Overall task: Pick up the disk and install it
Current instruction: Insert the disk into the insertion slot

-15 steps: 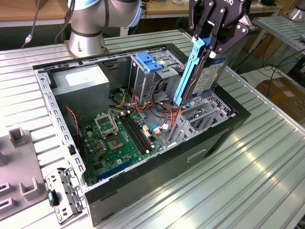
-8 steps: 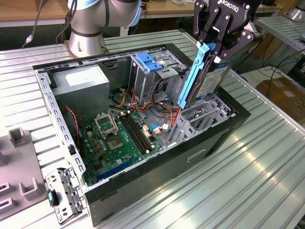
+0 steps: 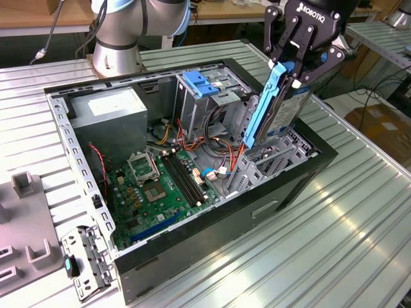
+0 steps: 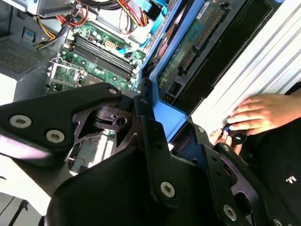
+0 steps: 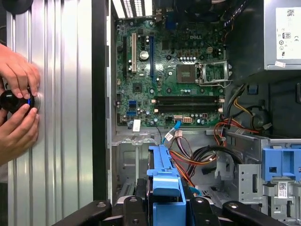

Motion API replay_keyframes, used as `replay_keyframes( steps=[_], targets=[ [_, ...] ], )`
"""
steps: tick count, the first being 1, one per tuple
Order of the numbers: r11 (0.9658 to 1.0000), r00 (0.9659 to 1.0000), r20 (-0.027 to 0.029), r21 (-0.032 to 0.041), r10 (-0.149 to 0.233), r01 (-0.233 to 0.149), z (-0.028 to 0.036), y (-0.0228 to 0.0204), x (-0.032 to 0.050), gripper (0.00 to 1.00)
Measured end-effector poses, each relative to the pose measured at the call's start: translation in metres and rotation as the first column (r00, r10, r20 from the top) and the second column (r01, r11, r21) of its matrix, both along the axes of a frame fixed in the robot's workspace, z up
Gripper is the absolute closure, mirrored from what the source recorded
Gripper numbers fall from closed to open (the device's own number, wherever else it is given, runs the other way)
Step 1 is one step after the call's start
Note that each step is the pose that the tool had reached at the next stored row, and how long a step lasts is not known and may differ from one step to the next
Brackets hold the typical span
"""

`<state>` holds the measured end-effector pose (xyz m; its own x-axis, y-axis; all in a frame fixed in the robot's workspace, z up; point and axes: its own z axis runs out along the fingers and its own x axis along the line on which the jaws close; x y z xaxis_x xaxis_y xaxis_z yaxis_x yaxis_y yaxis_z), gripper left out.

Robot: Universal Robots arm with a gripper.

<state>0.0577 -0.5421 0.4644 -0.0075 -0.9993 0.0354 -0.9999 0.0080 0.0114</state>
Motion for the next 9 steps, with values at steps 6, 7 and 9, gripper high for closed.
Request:
replay_keyframes(
  steps=[6, 7, 9],
  targets=[
    [1.0000, 1.0000, 0.0000, 0.0000, 0.000, 0.000, -0.0054, -0.0064, 0.0020, 0.63],
    [1.0000, 1.0000, 0.0000, 0.0003, -0.002, 0.002, -0.0062, -0.0068, 0.0026, 0.63],
    [0.9999, 0.9999, 0.0000, -0.0002, -0.015, 0.015, -0.0076, -0.0069, 0.0032, 0.63]
  ],
)
